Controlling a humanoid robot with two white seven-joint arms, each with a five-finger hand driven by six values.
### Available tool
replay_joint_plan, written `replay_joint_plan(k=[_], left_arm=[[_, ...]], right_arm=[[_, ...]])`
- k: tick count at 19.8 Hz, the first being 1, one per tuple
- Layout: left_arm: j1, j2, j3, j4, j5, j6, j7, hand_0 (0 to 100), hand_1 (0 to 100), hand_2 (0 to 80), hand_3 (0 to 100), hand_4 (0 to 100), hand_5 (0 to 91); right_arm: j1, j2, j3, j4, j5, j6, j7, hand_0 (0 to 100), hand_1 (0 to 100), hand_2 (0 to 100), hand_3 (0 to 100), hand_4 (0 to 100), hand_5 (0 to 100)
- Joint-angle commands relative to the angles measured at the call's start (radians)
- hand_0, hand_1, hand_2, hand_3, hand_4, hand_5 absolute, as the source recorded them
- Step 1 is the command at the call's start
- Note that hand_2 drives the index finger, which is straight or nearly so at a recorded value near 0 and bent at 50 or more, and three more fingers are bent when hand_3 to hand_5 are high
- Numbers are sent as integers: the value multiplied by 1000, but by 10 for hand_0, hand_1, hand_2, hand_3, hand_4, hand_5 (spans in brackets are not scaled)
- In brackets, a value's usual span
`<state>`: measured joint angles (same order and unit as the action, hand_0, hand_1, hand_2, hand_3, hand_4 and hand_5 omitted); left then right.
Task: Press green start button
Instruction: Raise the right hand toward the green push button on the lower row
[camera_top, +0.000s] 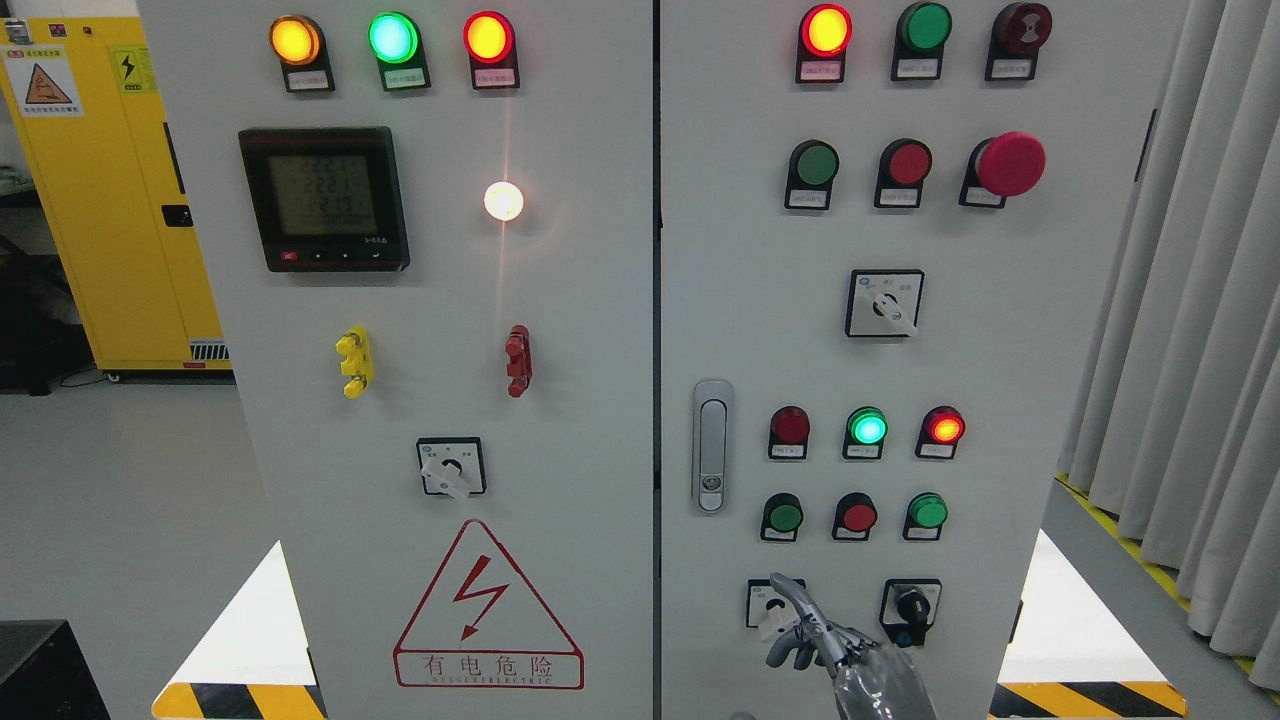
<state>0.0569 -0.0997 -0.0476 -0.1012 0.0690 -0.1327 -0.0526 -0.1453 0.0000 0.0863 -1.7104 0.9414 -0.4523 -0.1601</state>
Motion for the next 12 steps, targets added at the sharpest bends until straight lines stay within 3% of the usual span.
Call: replay_joint_plan(k=[1,12], left_arm=[[0,0,0,0,0,-1,0,120,556,0,0,0,0],[0,0,0,0,0,-1,0,120,556,0,0,0,0]], right_arm=[[-66,-8,-36,57,109,4,10,245,756,0,943,952,1000],[-118,-8,-39,146,119,11,11,264,719,30,974,956,1000]])
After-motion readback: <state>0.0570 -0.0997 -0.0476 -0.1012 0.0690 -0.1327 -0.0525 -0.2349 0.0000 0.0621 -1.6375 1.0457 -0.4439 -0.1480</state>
